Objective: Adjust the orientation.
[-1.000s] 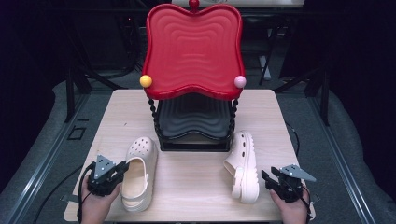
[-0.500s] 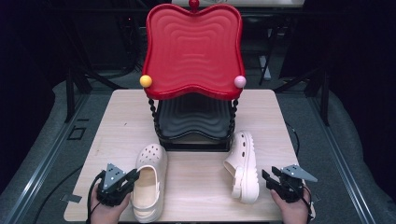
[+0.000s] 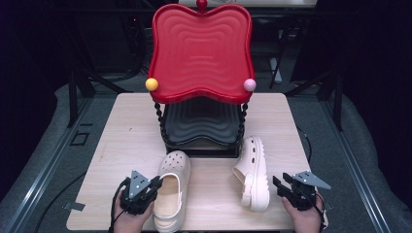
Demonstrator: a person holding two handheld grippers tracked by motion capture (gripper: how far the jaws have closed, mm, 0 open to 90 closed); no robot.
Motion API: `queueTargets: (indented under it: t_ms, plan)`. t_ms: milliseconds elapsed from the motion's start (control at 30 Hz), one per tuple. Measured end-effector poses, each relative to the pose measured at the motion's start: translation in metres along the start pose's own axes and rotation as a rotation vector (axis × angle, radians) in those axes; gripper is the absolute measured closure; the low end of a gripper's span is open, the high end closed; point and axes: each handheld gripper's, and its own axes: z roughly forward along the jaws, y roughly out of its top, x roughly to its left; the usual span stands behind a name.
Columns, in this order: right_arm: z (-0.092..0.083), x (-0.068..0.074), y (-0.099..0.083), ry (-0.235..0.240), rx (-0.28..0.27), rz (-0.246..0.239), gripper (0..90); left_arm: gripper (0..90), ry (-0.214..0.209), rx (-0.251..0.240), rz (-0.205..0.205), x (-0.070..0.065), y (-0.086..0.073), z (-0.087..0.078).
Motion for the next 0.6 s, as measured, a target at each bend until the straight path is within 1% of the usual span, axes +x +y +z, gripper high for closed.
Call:
queueTargets:
  t_ms: [67,100,133,167,200,233,267,300,333,433,500,533,567,600]
  plan:
    - [0.000,0.000,0.000,0.002,-0.011,0.006,56.4,82.8,-0.009,0.004,0.009,-0.004,0.001,0.005]
    - [-0.001,0.000,0.001,-0.003,-0.014,0.003,56.9,82.8,-0.015,0.002,0.005,-0.006,0.002,0.007]
    - [-0.003,0.000,0.001,-0.003,-0.022,-0.001,58.1,82.7,-0.014,0.001,0.001,-0.007,0.002,0.009]
    - [-0.004,0.001,0.002,-0.009,-0.033,-0.006,58.9,82.6,-0.009,0.001,0.012,-0.009,0.003,0.011]
    - [-0.006,0.003,0.003,-0.012,-0.052,-0.009,61.5,82.4,-0.012,-0.003,0.008,-0.009,0.003,0.013]
    - [-0.008,0.003,0.005,-0.003,-0.061,-0.011,63.3,82.3,-0.030,-0.009,-0.011,-0.008,0.002,0.014]
    - [-0.011,0.005,0.006,-0.002,-0.070,-0.016,64.5,82.2,-0.039,-0.013,-0.015,-0.010,0.001,0.015]
    - [-0.013,0.006,0.008,-0.004,-0.086,-0.025,66.9,82.1,-0.034,-0.009,0.005,-0.012,0.001,0.015]
    - [-0.016,0.008,0.009,-0.005,-0.098,-0.037,69.4,82.0,-0.033,-0.012,0.012,-0.013,0.001,0.015]
    - [-0.023,0.016,0.014,-0.004,-0.133,-0.068,76.5,81.2,-0.039,-0.012,0.011,-0.015,-0.001,0.015]
    - [-0.028,0.022,0.018,0.010,-0.151,-0.086,80.7,80.7,-0.037,-0.023,0.013,-0.015,-0.002,0.016]
    - [-0.030,0.027,0.020,0.030,-0.163,-0.091,82.3,80.3,-0.039,-0.023,0.015,-0.015,-0.002,0.016]
    - [-0.030,0.030,0.021,0.037,-0.169,-0.097,83.3,79.7,-0.046,-0.022,0.012,-0.014,-0.003,0.016]
    - [-0.032,0.035,0.022,0.047,-0.170,-0.116,84.2,78.3,-0.052,-0.030,0.003,-0.013,-0.003,0.016]
